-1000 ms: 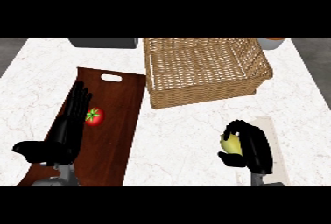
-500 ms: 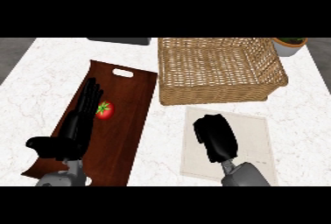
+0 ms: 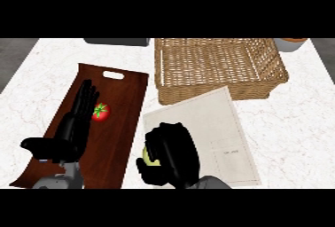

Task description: Pick the lemon from the placemat and place it in the basket

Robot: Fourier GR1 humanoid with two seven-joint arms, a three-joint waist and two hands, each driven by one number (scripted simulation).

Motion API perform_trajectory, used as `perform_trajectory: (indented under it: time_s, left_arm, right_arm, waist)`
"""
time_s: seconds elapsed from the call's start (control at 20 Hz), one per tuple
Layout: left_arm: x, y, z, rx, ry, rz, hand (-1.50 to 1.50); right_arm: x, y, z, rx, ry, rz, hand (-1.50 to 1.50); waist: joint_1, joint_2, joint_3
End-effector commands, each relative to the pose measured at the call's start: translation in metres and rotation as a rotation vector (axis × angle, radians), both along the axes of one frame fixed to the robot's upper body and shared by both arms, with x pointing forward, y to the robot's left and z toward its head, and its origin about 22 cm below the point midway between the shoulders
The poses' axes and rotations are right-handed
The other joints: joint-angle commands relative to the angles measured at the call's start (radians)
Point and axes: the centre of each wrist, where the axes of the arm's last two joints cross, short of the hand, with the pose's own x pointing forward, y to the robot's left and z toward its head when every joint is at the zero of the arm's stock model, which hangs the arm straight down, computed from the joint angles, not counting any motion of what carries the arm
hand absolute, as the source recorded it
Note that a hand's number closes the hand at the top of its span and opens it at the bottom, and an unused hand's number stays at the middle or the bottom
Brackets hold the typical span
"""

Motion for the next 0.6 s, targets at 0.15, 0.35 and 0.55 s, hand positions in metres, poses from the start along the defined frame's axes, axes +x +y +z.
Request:
perform_trajectory:
  time_s: [0.15,0.35,0.55]
  left_arm:
    - [-0.005,0.009,0.008,-0.011,-0.001,0.018,0.00]
    - [-0.007,0.005,-0.007,0.008,0.016,0.030,0.00]
    - [-0.023,0.018,0.002,-0.003,0.013,0.045,0.00]
  right_arm:
    - [-0.015,0.041,0.074,0.172,-0.029,-0.010,1.50]
    - [-0.033,0.045,0.106,0.182,0.021,-0.073,1.50]
    - [-0.003,0.034,0.115,0.101,0.020,-0.161,1.50]
  waist:
    - [-0.030,-0.004,0.002]
    - [-0.048,-0.006,0.001]
    - [-0.057,-0.005,0.002]
